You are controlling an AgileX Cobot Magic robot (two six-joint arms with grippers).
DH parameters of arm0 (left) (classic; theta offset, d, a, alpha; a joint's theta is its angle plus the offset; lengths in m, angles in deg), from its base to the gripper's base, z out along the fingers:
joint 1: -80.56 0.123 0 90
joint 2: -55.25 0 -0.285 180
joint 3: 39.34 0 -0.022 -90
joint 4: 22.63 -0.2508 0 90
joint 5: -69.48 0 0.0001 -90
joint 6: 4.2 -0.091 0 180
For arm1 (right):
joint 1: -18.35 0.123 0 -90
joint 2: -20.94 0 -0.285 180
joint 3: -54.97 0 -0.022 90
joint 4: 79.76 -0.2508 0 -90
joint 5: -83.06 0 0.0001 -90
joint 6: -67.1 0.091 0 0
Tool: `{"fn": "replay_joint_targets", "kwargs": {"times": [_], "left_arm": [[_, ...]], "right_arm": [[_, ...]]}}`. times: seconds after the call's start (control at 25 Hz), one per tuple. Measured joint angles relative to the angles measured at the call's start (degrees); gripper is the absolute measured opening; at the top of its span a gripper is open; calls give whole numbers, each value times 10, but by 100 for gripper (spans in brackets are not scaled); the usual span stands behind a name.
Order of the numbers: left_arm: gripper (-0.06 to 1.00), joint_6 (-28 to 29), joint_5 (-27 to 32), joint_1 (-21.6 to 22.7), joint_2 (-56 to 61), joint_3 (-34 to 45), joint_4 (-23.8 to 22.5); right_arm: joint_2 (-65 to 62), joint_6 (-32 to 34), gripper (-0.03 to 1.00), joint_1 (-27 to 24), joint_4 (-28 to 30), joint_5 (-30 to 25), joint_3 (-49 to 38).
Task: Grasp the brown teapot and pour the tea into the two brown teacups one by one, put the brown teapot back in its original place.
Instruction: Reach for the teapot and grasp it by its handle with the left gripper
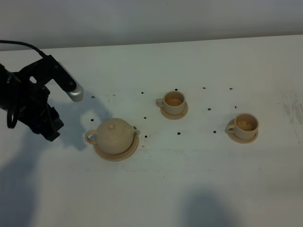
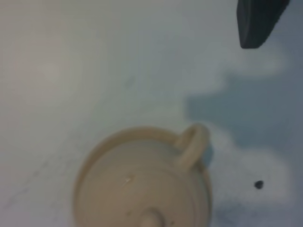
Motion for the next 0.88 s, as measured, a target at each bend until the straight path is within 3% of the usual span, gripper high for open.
{"fn": "replay_joint_targets", "kwargs": {"times": [0.16, 0.32, 0.72, 0.88], "left_arm": [[45, -5, -5, -4, -34, -29, -26], [45, -52, -10, -12, -51, -40, -27], [45, -247, -18, -28, -54, -40, 32], [45, -290, -10, -28, -59, -40, 56]], "right_arm": [[0, 0, 57, 0, 0, 0, 0], [0, 0, 57, 0, 0, 0, 0], [0, 0, 57, 0, 0, 0, 0], [0, 0, 57, 0, 0, 0, 0]]}}
